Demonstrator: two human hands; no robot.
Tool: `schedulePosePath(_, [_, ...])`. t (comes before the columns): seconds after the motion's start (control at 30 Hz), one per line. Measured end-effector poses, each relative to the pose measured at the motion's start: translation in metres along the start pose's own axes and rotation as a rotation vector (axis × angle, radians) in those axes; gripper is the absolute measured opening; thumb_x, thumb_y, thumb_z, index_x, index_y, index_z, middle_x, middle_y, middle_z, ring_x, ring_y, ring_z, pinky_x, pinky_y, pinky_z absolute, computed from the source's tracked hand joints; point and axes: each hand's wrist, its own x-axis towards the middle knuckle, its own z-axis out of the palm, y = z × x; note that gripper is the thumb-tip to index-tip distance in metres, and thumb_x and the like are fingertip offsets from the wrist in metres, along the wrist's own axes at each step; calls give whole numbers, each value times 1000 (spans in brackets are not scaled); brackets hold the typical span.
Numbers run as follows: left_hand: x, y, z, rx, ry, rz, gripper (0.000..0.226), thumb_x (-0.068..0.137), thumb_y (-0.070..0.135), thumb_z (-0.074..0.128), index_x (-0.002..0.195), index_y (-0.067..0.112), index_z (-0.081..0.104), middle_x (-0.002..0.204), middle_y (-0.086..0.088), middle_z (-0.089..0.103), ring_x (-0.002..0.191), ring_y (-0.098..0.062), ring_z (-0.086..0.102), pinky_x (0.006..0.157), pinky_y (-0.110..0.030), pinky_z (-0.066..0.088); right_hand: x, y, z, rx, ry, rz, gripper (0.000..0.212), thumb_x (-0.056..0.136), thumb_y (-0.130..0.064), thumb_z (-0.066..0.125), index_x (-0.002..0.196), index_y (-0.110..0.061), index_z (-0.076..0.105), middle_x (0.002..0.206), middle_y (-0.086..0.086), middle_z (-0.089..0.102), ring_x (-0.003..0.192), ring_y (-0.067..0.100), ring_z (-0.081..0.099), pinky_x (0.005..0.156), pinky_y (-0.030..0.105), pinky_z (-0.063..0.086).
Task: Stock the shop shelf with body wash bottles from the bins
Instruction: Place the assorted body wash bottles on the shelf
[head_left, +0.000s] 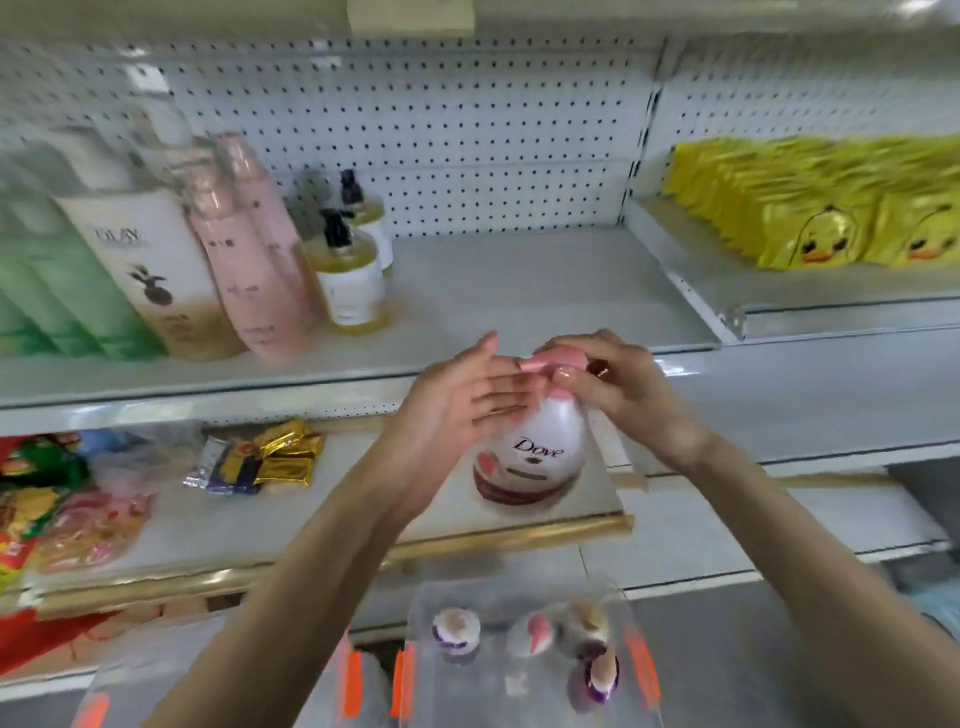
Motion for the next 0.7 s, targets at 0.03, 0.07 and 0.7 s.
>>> schedulePosePath(0.03, [5,13,0,-4,0,12,49,75,41,55,98,0,67,94,-15,72,92,-23,69,90,-34,55,13,-4,-3,1,14,-23,18,90,-28,60,97,-41,70,95,-3,66,85,19,56,73,31,43])
schedulePosePath(0.07, [10,24,0,-30,4,17,48,75,39,57,100,-2,66,93,-15,72,91,-23,69,89,-33,55,25,-6,-5,31,27,-20,17,90,-25,59,97,-37,69,96,-5,66,88,15,58,76,28,46])
schedulePosePath(0.7, [99,113,-64,-284,15,52,34,96,23,48,113,-3,62,101,-10,71,89,-19,70,88,-36,51,201,14,16,9,43,-23,15,96,-10,51,97,-19,62,94,-9,65,85,-9,59,81,7,40])
